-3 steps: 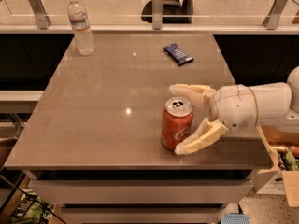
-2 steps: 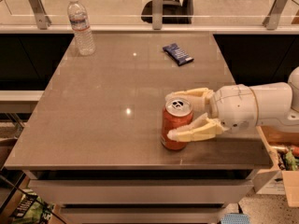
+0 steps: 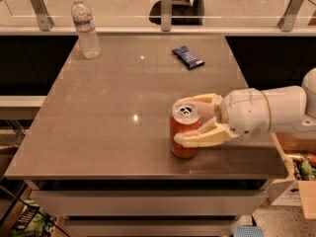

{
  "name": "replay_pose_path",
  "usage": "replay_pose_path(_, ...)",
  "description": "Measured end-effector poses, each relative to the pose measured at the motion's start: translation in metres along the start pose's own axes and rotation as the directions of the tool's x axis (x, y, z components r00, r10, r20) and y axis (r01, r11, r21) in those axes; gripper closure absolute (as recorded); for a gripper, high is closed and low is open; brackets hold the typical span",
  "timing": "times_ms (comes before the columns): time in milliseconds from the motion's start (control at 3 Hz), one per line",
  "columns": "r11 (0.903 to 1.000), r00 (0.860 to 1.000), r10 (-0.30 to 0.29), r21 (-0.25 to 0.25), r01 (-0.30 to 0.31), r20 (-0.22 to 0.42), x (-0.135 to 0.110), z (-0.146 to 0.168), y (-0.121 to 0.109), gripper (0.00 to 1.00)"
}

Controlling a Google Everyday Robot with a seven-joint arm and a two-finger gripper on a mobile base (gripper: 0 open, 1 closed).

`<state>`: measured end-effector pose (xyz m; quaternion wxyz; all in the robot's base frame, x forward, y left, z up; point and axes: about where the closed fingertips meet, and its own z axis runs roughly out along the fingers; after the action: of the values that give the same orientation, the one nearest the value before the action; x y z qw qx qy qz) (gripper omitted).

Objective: Move coke can near water bottle

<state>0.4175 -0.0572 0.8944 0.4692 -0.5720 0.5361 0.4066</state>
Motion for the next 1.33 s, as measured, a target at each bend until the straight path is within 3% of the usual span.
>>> replay_pose_path(333, 1.0, 1.0, -0.002, -0.003, 0.002, 0.0, -0.001, 0.002, 0.001, 1.0)
replay_pose_path(1000, 0.9998, 1.0, -0.014, -0.013, 0.013, -0.019, -0.033, 0.018, -0.023, 1.0)
replay_pose_path(1333, 0.9983, 1.0, -0.029, 0.049, 0.03, -0.006, -0.052, 0.023, -0.041, 1.0)
